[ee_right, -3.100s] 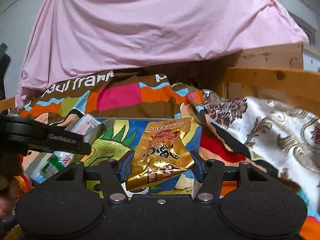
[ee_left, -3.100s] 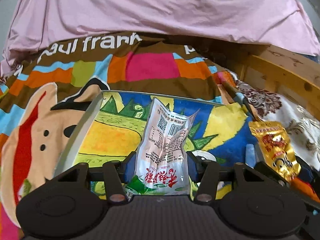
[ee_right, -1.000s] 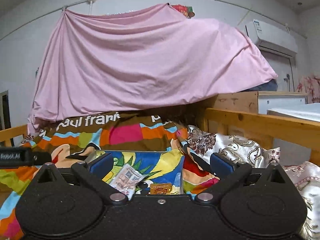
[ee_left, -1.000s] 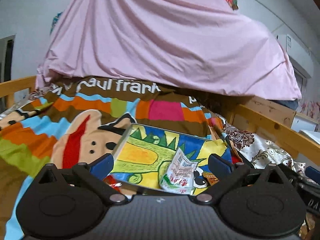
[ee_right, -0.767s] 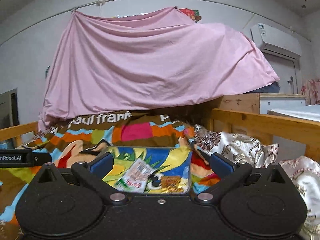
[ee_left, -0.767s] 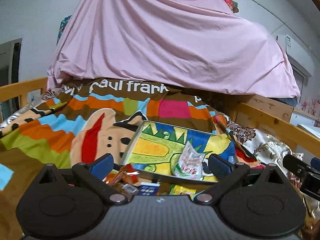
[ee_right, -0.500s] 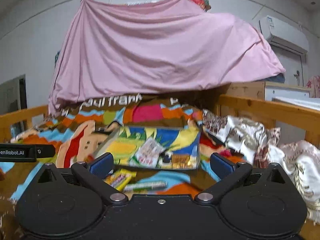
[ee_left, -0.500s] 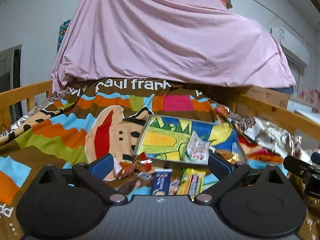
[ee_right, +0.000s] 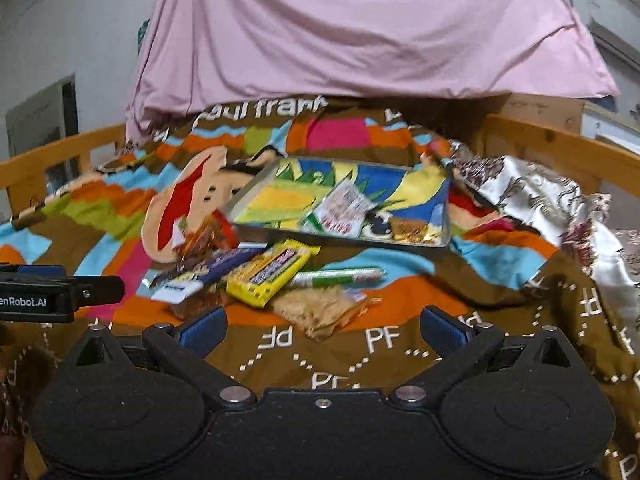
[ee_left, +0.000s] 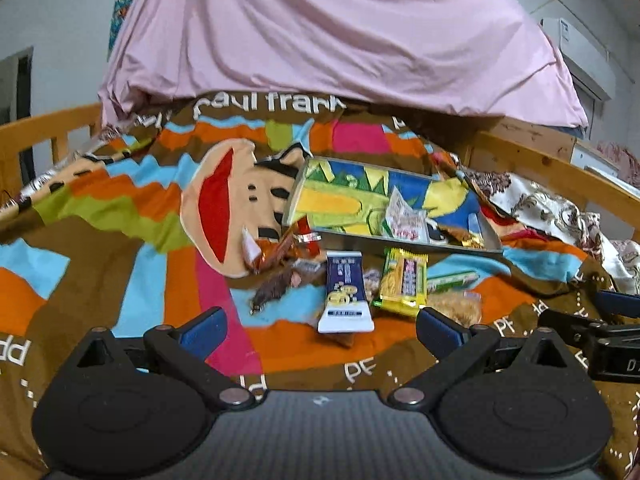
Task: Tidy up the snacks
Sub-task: 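Withdraw both tools from the tray back toward the remaining snacks, then grasp the blue Ca milk tube with the left tool while the right tool grasps the yellow SUSHIZICAI bar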
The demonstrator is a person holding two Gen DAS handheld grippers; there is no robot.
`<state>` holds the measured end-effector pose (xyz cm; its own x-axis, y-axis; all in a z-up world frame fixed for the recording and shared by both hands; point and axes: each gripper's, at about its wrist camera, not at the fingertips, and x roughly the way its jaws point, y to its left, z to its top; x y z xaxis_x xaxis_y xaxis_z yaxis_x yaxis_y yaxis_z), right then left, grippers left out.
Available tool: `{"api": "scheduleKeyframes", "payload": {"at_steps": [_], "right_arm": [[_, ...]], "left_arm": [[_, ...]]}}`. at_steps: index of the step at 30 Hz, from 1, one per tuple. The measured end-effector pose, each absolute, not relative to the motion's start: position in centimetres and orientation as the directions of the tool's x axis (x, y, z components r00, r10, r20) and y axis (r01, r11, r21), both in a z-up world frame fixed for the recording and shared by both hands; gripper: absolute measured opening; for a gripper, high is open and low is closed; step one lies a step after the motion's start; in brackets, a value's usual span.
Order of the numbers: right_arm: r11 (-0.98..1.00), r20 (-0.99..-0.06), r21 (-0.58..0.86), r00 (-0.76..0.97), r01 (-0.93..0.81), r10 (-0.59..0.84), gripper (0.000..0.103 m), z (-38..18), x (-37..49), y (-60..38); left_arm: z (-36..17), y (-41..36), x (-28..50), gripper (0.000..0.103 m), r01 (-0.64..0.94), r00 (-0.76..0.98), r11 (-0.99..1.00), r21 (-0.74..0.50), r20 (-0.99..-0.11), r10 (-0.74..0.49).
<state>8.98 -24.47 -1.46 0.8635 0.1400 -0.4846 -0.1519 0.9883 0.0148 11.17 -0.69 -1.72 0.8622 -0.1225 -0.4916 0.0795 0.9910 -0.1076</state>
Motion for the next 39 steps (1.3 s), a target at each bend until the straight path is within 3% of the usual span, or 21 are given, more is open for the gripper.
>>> {"api": "scheduleKeyframes", "payload": {"at_steps": [11, 27, 36, 39], "right_arm": [[0.982, -0.559, -0.047, 0.820, -0.182, 0.125, 0.102, -4.1, 12.2, -23.1], [0.982, -0.497, 0.054, 0.848, -0.180, 0.182, 0.102, -3.9, 22.7, -21.5], [0.979, -0.581, 0.056, 0.792, -0.195, 0.191, 0.101, -4.9, 26.3, -19.0], [0.972, -0.603, 0.074, 0.766, -0.224, 0.222, 0.092, -5.5, 26.3, -18.8]], "left_arm": [[-4.1, -0.1, 15.9, 0.103, 0.137, 0.761, 0.978, -0.156, -0.615, -0.205], [-5.0, -0.5, 19.5, 0.102, 0.222, 0.806, 0.973, -0.069, -0.548, -0.223], [-5.5, -0.2, 20.1, 0.099, 0.292, 0.783, 0.953, -0.081, -0.552, -0.287], [-5.6, -0.3, 20.3, 0.096, 0.298, 0.782, 0.951, -0.084, -0.549, -0.294]]}}
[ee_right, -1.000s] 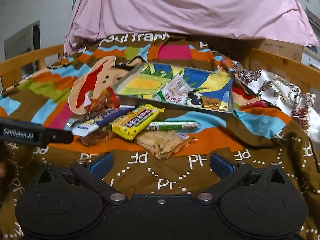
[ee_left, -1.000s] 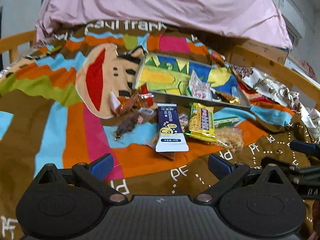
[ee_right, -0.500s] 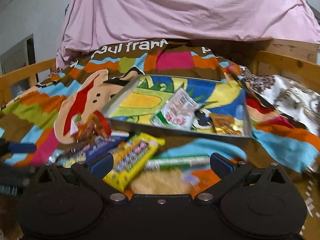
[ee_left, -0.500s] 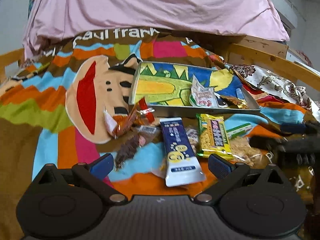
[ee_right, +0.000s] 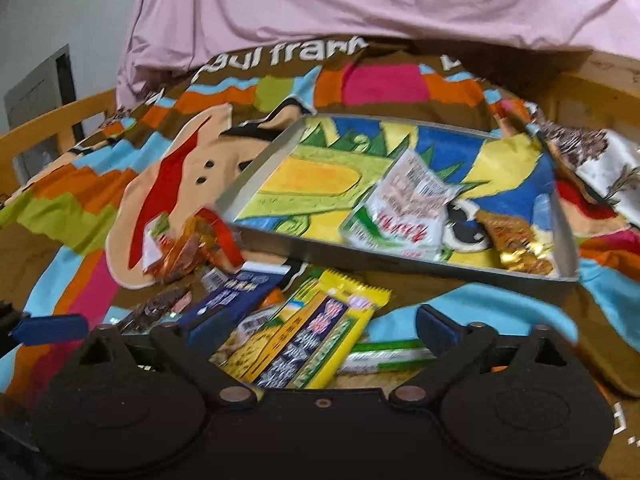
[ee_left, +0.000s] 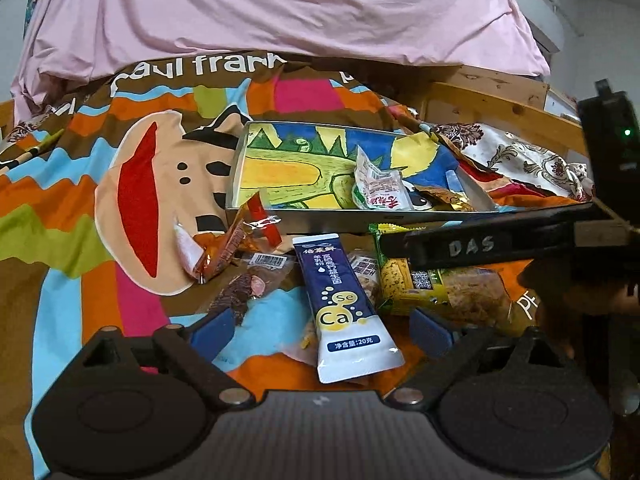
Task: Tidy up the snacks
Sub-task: 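Grasp the blue Ca milk tube with the left tool while the right tool grasps the yellow SUSHIZICAI bar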
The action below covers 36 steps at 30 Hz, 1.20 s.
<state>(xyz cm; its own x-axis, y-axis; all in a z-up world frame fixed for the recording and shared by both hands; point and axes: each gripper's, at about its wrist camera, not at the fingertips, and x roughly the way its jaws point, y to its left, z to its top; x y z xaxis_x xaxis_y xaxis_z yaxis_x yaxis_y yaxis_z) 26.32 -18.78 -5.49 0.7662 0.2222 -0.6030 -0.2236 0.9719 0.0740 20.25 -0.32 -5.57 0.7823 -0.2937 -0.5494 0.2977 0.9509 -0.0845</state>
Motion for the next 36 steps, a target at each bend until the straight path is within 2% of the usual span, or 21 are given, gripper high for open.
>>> {"api": "scheduleKeyframes", "payload": {"at_steps": [2, 7, 14, 15, 20, 28, 31, 36], "right_arm": [[0.968, -0.619, 0.087, 0.749, -0.234, 0.237, 0.088, -5.8, 26.3, -18.7], [0.967, -0.624, 0.037, 0.750, -0.253, 0.220, 0.084, -6.0, 25.9, -18.0], [0.961, -0.628, 0.010, 0.746, -0.276, 0.221, 0.069, -6.0, 25.2, -17.8], [0.961, -0.629, 0.014, 0.745, -0.277, 0.223, 0.068, -6.0, 25.2, -17.8], [0.960, -0.635, 0.025, 0.737, -0.280, 0.231, 0.065, -6.0, 24.6, -18.0], [0.960, -0.666, 0.050, 0.707, -0.276, 0.238, 0.062, -5.9, 22.7, -19.4], [0.958, -0.674, 0.015, 0.705, -0.287, 0.222, 0.062, -5.9, 21.5, -19.6], [0.945, -0.681, -0.034, 0.700, -0.326, 0.217, 0.056, -5.5, 19.8, -19.5]], "left_arm": [[-5.7, -0.4, 20.3, 0.095, 0.299, 0.782, 0.951, -0.084, -0.549, -0.294], [-5.8, -0.5, 20.2, 0.090, 0.305, 0.782, 0.949, -0.082, -0.548, -0.299], [-6.1, -0.9, 20.4, 0.069, 0.324, 0.763, 0.942, -0.088, -0.564, -0.316], [-6.1, -1.0, 20.4, 0.064, 0.328, 0.760, 0.940, -0.088, -0.566, -0.318], [-6.5, -1.4, 20.4, 0.050, 0.325, 0.747, 0.942, -0.083, -0.588, -0.310], [-6.5, -1.0, 19.7, 0.049, 0.303, 0.742, 0.947, -0.106, -0.597, -0.305], [-6.2, -0.9, 19.3, 0.049, 0.301, 0.741, 0.946, -0.117, -0.596, -0.309], [-5.8, -0.9, 17.8, 0.049, 0.281, 0.739, 0.950, -0.139, -0.600, -0.307]]}}
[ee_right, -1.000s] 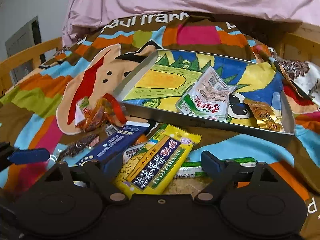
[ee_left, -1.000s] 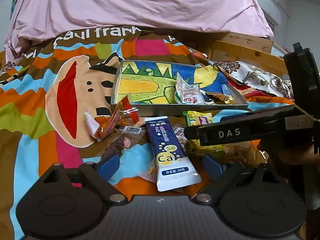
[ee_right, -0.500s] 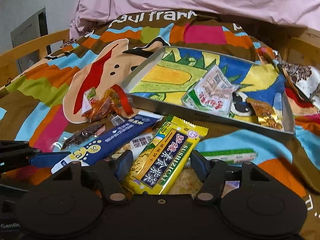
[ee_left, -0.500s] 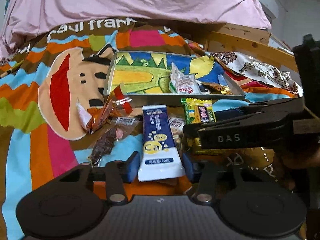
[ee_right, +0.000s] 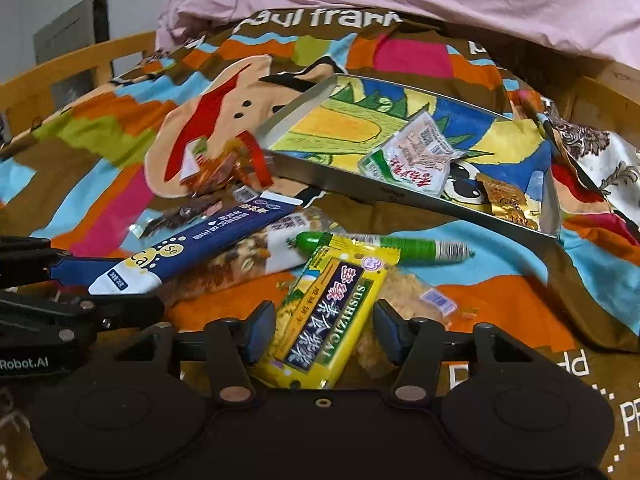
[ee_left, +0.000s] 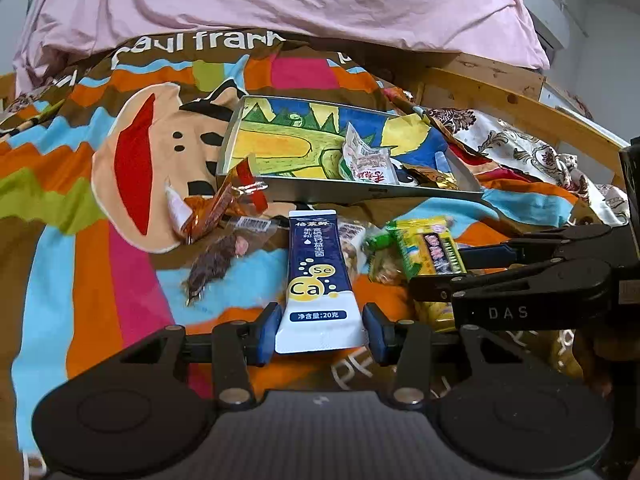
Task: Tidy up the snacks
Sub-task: 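Grasp the blue Ca milk tube with the left tool while the right tool grasps the yellow SUSHIZICAI bar, then lift the Ca milk tube with the left tool while the right tool lifts the yellow bar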
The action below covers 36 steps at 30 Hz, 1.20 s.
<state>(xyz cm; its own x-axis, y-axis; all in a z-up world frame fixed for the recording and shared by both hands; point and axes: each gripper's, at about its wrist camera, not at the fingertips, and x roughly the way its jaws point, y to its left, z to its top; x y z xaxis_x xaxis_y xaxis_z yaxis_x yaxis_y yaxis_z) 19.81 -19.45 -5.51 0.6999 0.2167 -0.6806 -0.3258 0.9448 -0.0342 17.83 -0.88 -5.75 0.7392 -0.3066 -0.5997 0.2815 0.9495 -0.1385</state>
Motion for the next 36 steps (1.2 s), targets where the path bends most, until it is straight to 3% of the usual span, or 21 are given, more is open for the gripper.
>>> {"api": "scheduleKeyframes", "payload": {"at_steps": [6, 10, 15, 17, 22, 26, 33, 36], "right_arm": [[0.930, -0.703, -0.060, 0.677, -0.362, 0.218, 0.055, -6.0, 17.7, -19.3], [0.930, -0.694, -0.064, 0.686, -0.362, 0.219, 0.060, -6.0, 17.3, -19.2], [0.933, -0.678, -0.039, 0.696, -0.357, 0.238, 0.068, -6.0, 17.6, -19.3], [0.935, -0.672, -0.041, 0.702, -0.353, 0.236, 0.075, -6.1, 17.7, -19.2], [0.931, -0.667, -0.054, 0.707, -0.361, 0.235, 0.077, -6.5, 18.5, -18.7], [0.916, -0.679, -0.095, 0.698, -0.389, 0.226, 0.074, -7.0, 18.7, -18.0], [0.874, -0.691, -0.221, 0.702, -0.433, 0.173, 0.065, -7.1, 17.3, -17.4], [0.858, -0.694, -0.253, 0.702, -0.447, 0.161, 0.066, -7.0, 16.9, -17.3]], "left_arm": [[-5.8, -1.4, 15.4, 0.049, 0.278, 0.719, 0.952, -0.130, -0.629, -0.295], [-5.9, -1.4, 14.7, 0.049, 0.259, 0.701, 0.951, -0.166, -0.645, -0.304], [-5.7, -0.7, 14.8, 0.067, 0.224, 0.717, 0.954, -0.199, -0.629, -0.300], [-5.7, -0.5, 15.2, 0.069, 0.219, 0.722, 0.953, -0.211, -0.621, -0.304], [-6.1, -1.2, 16.4, 0.070, 0.262, 0.717, 0.947, -0.185, -0.620, -0.319], [-6.7, -1.6, 16.8, 0.070, 0.272, 0.705, 0.952, -0.141, -0.644, -0.297], [-6.9, -1.1, 16.8, 0.047, 0.235, 0.690, 0.963, -0.134, -0.674, -0.262], [-6.8, -1.2, 16.3, 0.047, 0.234, 0.682, 0.963, -0.130, -0.684, -0.258]]}}
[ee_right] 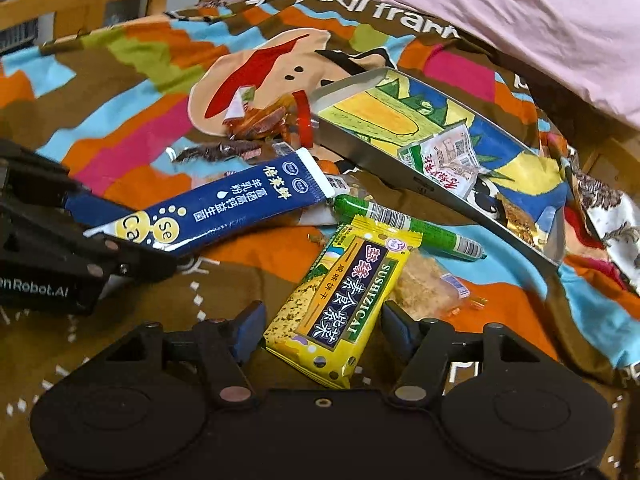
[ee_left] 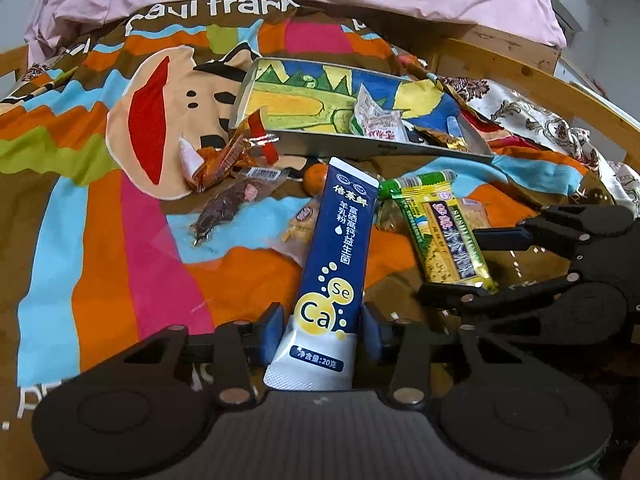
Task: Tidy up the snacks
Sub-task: 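Lift the Ca milk tube with the left tool while the right tool lifts the yellow bar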
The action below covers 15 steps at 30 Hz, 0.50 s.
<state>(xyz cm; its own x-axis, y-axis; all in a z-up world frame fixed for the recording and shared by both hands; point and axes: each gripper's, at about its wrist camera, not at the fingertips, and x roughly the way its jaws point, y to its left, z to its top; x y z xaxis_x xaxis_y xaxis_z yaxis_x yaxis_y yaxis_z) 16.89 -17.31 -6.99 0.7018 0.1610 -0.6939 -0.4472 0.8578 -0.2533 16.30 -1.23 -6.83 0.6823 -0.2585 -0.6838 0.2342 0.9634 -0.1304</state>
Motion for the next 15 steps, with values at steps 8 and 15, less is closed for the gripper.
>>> {"api": "scheduleKeyframes", "payload": {"at_steps": [8, 15], "right_arm": [[0.864, -0.698, -0.244, 0.698, -0.440, 0.158, 0.071, -7.5, 17.2, -17.3], [0.863, -0.685, -0.266, 0.714, -0.429, 0.143, 0.072, -7.9, 17.0, -16.9]], "left_arm": [[-6.3, -1.7, 16.5, 0.070, 0.253, 0.730, 0.964, -0.083, -0.638, -0.246], [-6.9, -2.3, 17.4, 0.066, 0.285, 0.735, 0.957, -0.050, -0.630, -0.251]]}}
